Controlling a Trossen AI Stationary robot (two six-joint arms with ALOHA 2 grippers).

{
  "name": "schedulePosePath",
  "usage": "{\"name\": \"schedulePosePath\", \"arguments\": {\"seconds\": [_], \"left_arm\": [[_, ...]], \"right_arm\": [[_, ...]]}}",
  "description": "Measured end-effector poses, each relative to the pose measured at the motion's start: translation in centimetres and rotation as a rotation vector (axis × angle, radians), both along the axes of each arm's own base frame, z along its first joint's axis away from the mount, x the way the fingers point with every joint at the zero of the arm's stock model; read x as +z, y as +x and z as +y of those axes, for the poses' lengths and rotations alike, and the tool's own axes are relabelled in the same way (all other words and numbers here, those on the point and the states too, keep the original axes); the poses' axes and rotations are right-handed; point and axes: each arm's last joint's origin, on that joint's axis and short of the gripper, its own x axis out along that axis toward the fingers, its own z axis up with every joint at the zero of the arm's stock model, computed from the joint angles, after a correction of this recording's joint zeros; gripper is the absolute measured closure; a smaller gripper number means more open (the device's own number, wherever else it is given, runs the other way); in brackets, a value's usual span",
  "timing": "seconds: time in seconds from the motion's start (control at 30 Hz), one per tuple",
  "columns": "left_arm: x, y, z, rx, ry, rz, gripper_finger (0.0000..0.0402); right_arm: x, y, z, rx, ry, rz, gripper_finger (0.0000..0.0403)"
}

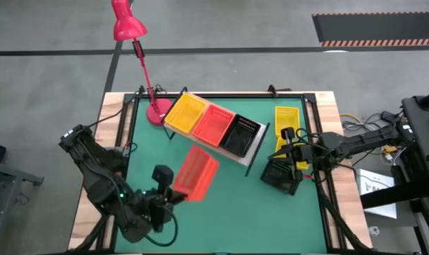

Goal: Stack baskets on shelf by color
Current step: Stack the orange bin on top of the other orange bins on the shelf

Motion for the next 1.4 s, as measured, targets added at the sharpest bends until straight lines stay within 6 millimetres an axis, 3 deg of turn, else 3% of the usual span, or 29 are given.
{"name": "schedulePosePath", "arguments": {"seconds": [0.13,0.23,0.57,0.8,0.97,1.4], "left_arm": [[0.2,1.0,1.4,-0.046,0.283,0.021,0.0401],[0.3,2.2,3.1,-0.034,0.369,0.059,0.0401],[0.1,6.0,10.5,0.031,0.339,0.208,0.0401],[-0.1,7.3,14.9,0.081,0.256,0.258,0.0401],[-0.5,7.7,16.1,0.077,0.205,0.271,0.0401],[-1.8,8.0,16.9,0.101,0.205,0.310,0.0401]], "right_arm": [[0.0,0.0,0.0,0.001,0.011,0.003,0.0394],[0.0,0.0,0.0,0.001,0.011,0.003,0.0394],[-0.1,0.0,0.0,0.001,0.012,0.016,0.0394],[-0.2,0.0,0.0,0.001,0.013,0.025,0.0394],[-0.3,0.0,0.0,0.001,0.012,0.034,0.0394],[-0.3,0.0,0.0,0.001,0.012,0.035,0.0394]]}}
